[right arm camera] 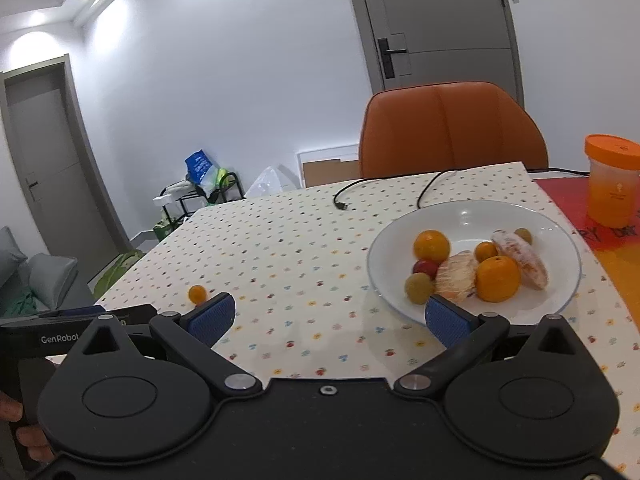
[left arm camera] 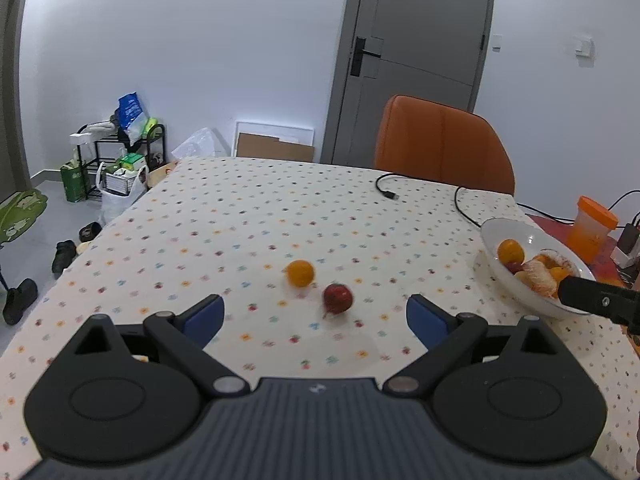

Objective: Organize fruits
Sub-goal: 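Move both open tools back toward the last orange and red plum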

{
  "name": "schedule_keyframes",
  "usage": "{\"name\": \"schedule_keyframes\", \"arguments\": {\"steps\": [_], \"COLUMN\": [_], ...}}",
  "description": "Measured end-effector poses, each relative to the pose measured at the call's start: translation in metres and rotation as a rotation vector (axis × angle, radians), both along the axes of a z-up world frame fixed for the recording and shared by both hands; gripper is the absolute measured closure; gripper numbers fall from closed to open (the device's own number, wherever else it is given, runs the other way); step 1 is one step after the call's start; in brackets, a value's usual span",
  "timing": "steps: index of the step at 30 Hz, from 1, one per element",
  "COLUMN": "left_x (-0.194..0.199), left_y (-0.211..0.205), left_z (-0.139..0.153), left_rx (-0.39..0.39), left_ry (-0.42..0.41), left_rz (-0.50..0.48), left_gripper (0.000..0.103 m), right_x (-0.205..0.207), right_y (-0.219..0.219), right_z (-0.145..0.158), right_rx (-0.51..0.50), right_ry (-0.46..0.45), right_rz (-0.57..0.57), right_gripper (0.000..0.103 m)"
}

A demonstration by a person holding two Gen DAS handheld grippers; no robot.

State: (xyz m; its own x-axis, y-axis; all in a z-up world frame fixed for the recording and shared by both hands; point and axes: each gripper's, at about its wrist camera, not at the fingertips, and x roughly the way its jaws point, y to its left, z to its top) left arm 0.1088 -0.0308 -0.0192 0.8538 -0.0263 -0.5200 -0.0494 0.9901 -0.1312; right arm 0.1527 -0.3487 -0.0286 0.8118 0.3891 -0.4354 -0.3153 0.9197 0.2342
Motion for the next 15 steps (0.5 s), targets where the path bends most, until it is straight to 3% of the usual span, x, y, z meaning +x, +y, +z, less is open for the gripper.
{"name": "schedule_keyframes", "arguments": {"steps": [15], "left_x": [-0.021], "left_y": [0.037], "left_z": [-0.007], "left_rx": [-0.043], "left_ry": [-0.005], "left_rz": [0.027], "left_gripper": [0.006], "right_x": [-0.007], "right_y": [0.041], "right_z": [0.001], "right_rx": [-0.019], "right_ry": [0.006], "right_rz": [0.084], "right_gripper": [0.001]}}
